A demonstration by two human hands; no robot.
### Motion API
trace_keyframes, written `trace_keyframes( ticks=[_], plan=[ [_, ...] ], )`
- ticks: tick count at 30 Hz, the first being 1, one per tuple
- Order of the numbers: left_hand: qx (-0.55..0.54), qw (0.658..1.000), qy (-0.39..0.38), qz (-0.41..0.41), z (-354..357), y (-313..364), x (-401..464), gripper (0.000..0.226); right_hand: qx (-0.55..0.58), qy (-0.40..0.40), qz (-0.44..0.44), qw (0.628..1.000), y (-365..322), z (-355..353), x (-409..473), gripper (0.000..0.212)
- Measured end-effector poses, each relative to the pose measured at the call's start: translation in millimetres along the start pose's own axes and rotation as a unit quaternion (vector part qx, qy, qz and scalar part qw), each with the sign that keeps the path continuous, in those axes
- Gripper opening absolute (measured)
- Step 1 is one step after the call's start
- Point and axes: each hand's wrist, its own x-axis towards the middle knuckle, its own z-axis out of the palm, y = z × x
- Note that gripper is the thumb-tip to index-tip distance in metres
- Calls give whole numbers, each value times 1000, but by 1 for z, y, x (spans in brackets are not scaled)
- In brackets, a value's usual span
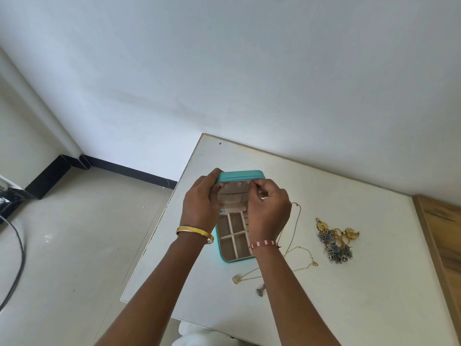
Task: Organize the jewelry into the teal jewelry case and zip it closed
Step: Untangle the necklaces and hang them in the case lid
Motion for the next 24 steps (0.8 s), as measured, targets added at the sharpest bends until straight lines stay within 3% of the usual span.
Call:
trace_keyframes(
  ticks=[4, 7, 17, 21, 24],
  plan=[
    [-1, 1000, 4, 5, 0, 1, -2, 33, 94, 5, 133, 987, -5, 0, 0, 9],
    [-1, 1000, 5, 7, 0, 2, -3, 33, 103, 17, 168, 980, -11, -2, 1, 6],
    [1, 1000, 5, 15, 0, 0, -2, 32, 13, -3, 110, 994, -6, -4, 3, 10],
    [-1, 1000, 3, 20, 0, -1, -2, 32, -74, -12, 66, 995, -2, -7, 2, 16],
    [-2, 1000, 5, 19, 1, -3, -3, 32, -129, 9, -23, 991, -5, -10, 3, 10]
  ],
)
